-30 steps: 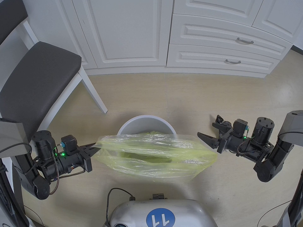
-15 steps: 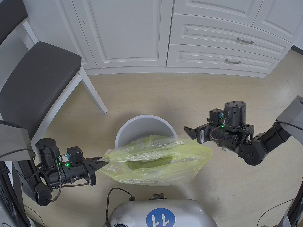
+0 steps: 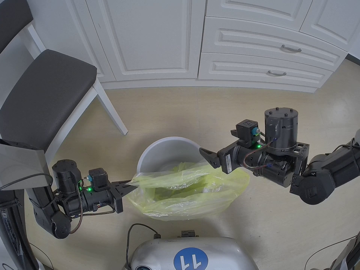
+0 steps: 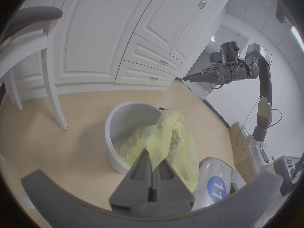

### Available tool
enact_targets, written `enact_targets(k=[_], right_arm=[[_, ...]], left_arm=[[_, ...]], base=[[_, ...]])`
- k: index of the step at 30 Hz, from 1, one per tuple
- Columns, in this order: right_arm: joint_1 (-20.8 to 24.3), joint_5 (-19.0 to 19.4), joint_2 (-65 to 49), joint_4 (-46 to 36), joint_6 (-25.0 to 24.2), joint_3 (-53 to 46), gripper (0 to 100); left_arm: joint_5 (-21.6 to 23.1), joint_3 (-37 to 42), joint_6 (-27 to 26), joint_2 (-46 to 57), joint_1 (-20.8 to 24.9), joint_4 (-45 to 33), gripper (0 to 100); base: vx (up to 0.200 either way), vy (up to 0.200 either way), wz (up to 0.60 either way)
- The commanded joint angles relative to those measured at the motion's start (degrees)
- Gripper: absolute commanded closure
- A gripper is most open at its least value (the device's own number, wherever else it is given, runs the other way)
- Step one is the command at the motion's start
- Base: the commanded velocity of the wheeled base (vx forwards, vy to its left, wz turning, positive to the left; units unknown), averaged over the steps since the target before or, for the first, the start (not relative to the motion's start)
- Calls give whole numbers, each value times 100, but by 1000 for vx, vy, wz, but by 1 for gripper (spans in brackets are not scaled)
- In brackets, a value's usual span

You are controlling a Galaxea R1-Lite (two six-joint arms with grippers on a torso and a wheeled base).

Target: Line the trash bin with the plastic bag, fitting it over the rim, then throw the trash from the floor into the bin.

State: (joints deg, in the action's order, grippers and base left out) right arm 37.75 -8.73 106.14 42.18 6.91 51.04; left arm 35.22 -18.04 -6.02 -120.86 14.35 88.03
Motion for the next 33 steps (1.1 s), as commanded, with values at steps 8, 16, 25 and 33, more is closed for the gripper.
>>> enact_targets(k=[8,16,25,33], right_arm=[[-49,38,-243,-17,3,169,0],[13,55,64,-26,3,327,0],[101,47,328,-8,3,591,0],[74,47,381,-17,-6,600,0]], left_arm=[[-33,-1184,251,-570,94,4,100],[-270,-1272,215,-878,86,13,100],[-314,-2072,620,-1001,191,13,100],[-674,-2792,1138,-1186,174,13,100]], base=[[0,0,0],[0,0,0],[0,0,0],[0,0,0]])
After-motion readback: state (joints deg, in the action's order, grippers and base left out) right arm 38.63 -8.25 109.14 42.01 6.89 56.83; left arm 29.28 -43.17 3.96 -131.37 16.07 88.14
